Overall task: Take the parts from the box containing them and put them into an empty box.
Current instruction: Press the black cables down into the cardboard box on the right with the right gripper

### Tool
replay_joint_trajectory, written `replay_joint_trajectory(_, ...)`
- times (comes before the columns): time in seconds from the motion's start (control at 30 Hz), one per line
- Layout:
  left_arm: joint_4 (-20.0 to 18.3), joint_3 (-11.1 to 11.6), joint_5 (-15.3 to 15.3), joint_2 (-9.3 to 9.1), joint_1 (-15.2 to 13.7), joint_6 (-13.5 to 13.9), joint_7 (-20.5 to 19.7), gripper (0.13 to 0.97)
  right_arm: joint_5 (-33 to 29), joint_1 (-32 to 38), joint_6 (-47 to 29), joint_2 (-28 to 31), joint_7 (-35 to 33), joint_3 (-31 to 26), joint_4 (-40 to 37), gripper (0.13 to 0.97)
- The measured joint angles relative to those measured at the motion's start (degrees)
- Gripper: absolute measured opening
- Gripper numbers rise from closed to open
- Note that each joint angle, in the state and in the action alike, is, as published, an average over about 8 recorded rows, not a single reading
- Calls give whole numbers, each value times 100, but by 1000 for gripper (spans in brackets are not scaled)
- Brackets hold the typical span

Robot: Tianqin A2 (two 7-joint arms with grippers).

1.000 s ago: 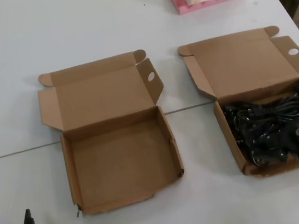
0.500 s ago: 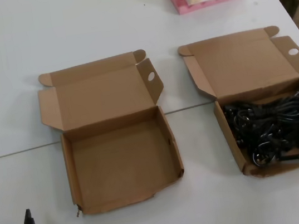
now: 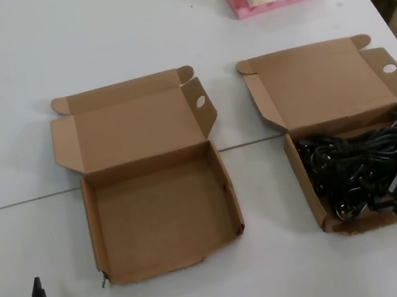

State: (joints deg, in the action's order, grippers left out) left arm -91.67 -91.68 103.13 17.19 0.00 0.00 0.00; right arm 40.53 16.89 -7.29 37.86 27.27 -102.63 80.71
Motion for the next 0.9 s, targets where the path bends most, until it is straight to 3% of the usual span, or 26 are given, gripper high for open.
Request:
replay_joint_trajectory(0.43, 0, 0, 0, 0, 0, 0, 0, 966, 78, 752, 289, 92, 0, -827, -784, 954)
replay_joint_trajectory(0.9, 0, 0, 0, 0, 0, 0, 0, 966, 66, 786, 83, 123, 0, -649, -725, 835)
